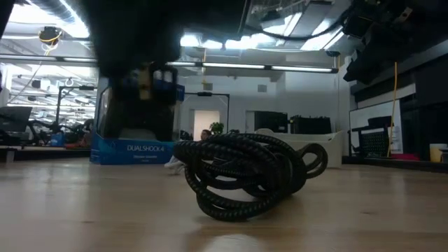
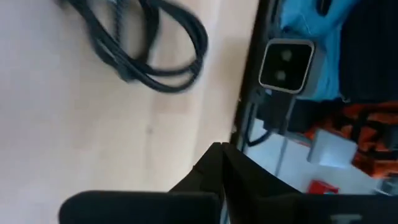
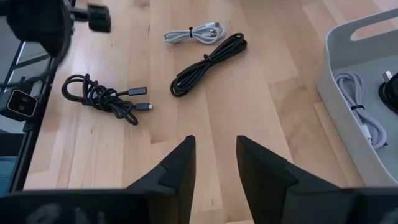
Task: Pick and place USB-C Cables
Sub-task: Move the black charger cables to the center of the table, then put the bottom black charger cable into the gray bin
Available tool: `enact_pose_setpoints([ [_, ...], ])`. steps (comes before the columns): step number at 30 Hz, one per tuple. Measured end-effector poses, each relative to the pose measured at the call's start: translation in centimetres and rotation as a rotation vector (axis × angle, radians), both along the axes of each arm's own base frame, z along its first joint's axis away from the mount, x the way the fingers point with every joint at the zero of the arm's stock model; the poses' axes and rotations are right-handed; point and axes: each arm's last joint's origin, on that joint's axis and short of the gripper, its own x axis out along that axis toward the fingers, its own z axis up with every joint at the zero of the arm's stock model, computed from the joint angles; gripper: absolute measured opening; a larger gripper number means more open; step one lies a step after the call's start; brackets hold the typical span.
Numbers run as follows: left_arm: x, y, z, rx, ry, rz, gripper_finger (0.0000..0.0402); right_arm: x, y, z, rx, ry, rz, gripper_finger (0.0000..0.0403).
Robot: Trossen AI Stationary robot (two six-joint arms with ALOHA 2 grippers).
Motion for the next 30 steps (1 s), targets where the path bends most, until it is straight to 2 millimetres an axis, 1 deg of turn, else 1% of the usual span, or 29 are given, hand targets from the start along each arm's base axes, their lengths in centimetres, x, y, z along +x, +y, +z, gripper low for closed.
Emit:
enact_pose_setpoints([
  [3,0.2,-1.6,-0.4,-0.054,-0.037,-0.019,0.0,0.0,0.0,0.0,-0.001,0.0,0.0,0.0119],
  [6,0.9,-2.6,-0.9,-0.075,-0.098,0.013,0.0,0.0,0.0,0.0,-0.012,-0.002,0.009,0.0119],
  [10,1.7,-2.5,-2.1,-0.051,-0.126,0.079,0.0,0.0,0.0,0.0,-0.023,-0.003,0.018,0.0119],
  [16,2.9,-0.6,-4.4,0.045,-0.139,0.106,0.0,0.0,0.0,0.0,-0.039,-0.006,0.032,0.0119],
  [20,4.1,2.0,-5.0,0.175,-0.222,0.133,0.0,0.0,0.0,0.0,-0.041,-0.012,0.032,0.0119],
  [22,4.7,3.5,-5.0,0.247,-0.267,0.155,0.0,0.1,0.0,0.1,-0.043,-0.022,0.032,0.0119],
  [25,5.3,5.4,-4.1,0.303,-0.333,0.172,0.0,0.2,0.0,0.2,-0.047,-0.03,0.033,0.0119],
  [27,5.6,6.0,-3.6,0.303,-0.373,0.168,0.0,0.2,0.0,0.2,-0.047,-0.03,0.034,0.0119],
  [30,5.5,6.1,-3.5,0.295,-0.368,0.15,0.0,0.2,0.0,0.2,-0.046,-0.03,0.033,0.0119],
])
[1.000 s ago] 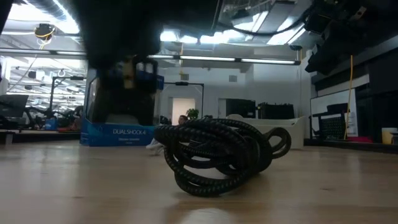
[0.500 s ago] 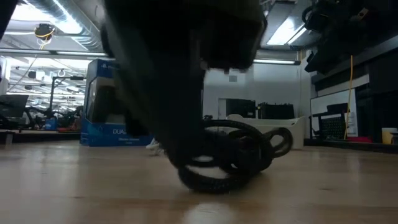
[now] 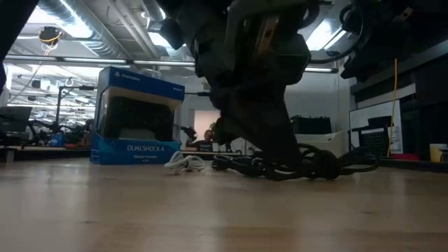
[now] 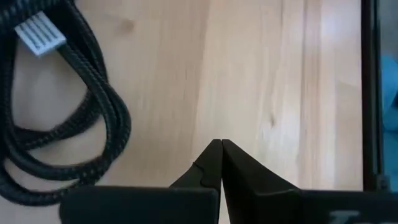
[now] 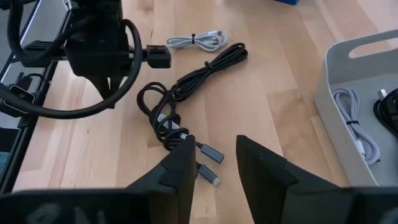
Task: Pick and place USB-C Cables
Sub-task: Put the bottom black charger cable into the gray bin
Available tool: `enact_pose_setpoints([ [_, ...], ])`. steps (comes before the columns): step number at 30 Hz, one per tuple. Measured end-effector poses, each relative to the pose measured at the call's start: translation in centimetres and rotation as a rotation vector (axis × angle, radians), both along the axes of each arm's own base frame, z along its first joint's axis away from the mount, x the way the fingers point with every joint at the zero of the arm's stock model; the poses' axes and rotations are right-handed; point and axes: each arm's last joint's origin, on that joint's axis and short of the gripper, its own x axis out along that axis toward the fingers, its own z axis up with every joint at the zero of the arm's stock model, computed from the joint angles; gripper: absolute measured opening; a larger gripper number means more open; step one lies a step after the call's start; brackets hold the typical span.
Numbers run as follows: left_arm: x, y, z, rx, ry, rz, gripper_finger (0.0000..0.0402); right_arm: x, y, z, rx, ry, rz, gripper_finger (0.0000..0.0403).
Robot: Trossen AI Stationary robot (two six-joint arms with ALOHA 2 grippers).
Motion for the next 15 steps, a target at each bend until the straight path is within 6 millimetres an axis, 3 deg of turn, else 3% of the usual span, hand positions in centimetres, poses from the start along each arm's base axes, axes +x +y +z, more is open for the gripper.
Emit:
enact_pose_setpoints([
  [10,-0.3,-1.6,0.3,-0.031,-0.01,-0.031,0.0,0.1,0.0,0.2,-0.022,-0.024,0.014,0.0119],
  [15,-0.8,-2.9,0.4,-0.159,0.046,-0.089,0.0,0.1,0.0,0.2,-0.023,-0.025,0.014,0.0119],
])
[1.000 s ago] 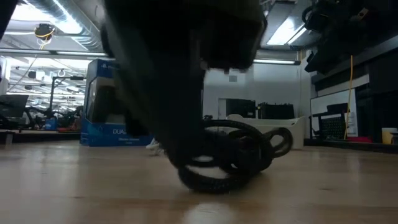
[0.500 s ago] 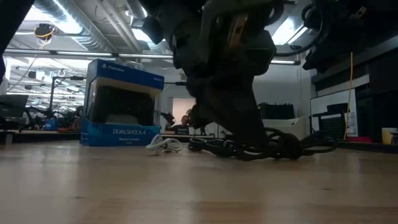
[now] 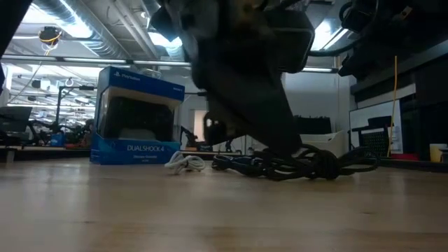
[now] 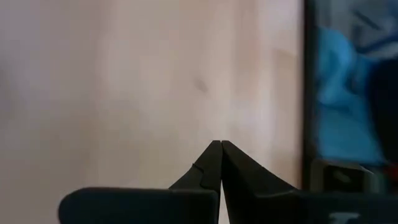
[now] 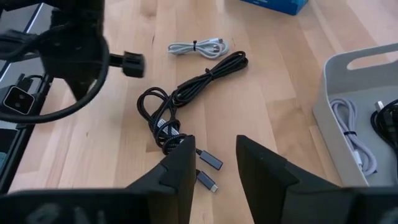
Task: Pick and place USB-C Cables
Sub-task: Put the bottom black charger cable into the gray bin
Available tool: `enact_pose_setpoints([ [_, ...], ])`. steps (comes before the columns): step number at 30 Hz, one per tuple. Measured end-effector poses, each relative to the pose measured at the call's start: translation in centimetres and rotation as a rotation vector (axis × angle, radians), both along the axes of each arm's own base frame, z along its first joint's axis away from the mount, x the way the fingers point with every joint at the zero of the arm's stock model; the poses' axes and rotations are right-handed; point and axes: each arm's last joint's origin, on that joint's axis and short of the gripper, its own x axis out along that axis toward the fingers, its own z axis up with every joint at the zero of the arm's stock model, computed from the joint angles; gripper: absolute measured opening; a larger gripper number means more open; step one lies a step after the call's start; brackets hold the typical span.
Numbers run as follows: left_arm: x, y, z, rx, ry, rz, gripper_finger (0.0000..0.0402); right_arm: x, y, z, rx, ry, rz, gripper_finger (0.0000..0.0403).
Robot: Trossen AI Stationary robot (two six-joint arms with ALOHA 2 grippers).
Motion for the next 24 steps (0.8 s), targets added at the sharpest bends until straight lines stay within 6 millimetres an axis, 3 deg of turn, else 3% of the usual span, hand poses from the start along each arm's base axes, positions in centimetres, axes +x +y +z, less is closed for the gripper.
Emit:
enact_pose_setpoints([
  [3,-0.4,-0.8,0.0,-0.06,0.04,-0.053,0.0,0.0,0.0,0.0,0.0,0.0,0.0,0.0119],
  [9,-1.4,-2.0,1.2,0.033,-0.017,-0.131,0.0,0.0,0.0,0.0,0.0,0.0,0.001,0.0119],
  [17,-3.6,-1.1,4.6,0.289,-0.02,-0.099,0.0,0.4,-0.1,0.3,-0.015,-0.04,0.007,0.0119],
  [24,-6.0,-0.4,5.3,0.485,0.116,-0.092,0.0,2.3,0.1,-0.2,-0.106,-0.069,0.087,0.0119],
])
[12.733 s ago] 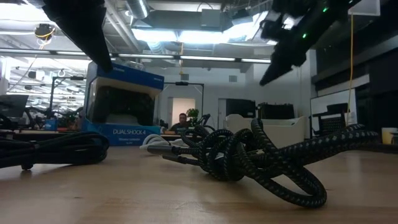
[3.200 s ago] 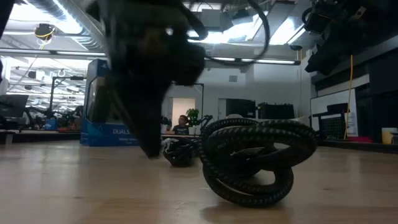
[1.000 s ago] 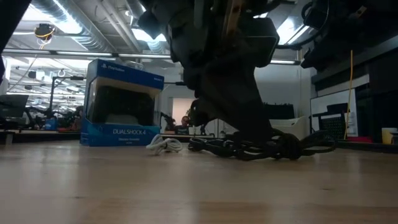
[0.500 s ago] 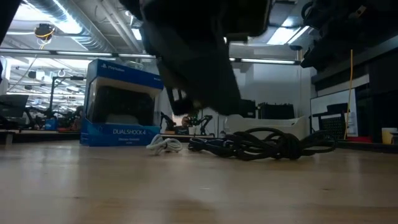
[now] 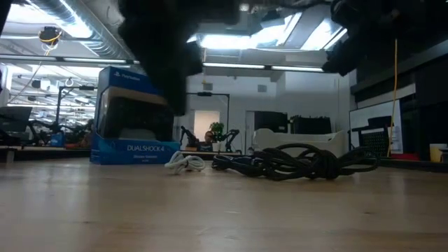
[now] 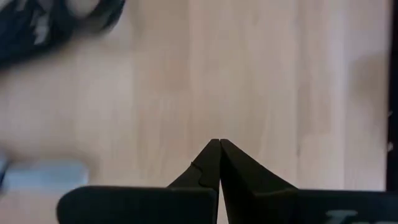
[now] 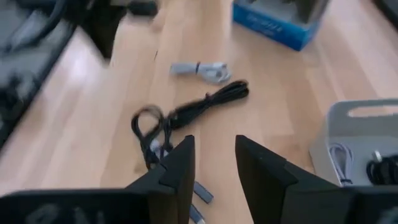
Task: Pick and place USB-C Cables
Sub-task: Put the bottom black charger cable into the gray bin
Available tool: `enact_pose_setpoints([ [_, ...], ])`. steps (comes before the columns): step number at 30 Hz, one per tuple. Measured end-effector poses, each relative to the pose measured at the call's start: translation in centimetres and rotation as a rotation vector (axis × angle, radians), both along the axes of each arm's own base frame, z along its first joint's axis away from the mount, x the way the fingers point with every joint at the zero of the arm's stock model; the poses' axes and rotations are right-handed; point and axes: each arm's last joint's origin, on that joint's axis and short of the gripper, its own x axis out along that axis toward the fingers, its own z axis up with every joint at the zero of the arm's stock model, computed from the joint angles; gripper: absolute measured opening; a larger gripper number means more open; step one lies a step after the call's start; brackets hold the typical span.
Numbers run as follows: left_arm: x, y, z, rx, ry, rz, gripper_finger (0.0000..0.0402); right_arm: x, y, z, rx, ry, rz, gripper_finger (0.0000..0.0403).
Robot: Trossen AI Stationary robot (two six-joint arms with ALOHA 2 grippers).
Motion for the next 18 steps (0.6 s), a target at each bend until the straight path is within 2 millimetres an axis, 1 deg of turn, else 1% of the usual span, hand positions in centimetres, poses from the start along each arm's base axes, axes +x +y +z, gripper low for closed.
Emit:
enact_pose_setpoints([
  [4,-1.5,0.5,0.4,0.028,0.12,0.052,0.0,1.5,0.6,-1.6,-0.084,0.074,0.1,0.0119],
  [7,-2.9,0.4,1.4,0.068,0.162,0.068,0.0,2.8,1.1,-2.9,-0.106,0.118,0.152,0.0119],
  [11,-4.6,0.0,2.8,0.147,0.133,0.092,0.0,4.3,1.7,-4.7,-0.099,0.179,0.187,0.0119],
  [13,-5.4,-0.4,3.6,0.181,0.078,0.109,0.0,4.8,2.0,-5.5,-0.097,0.203,0.207,0.0119],
  [16,-6.8,-0.7,4.4,0.218,0.012,0.15,0.0,5.6,2.7,-6.3,-0.086,0.201,0.288,0.012],
  [18,-7.8,-0.9,4.4,0.236,-0.005,0.173,0.0,6.2,3.3,-6.6,-0.072,0.156,0.356,0.0125],
])
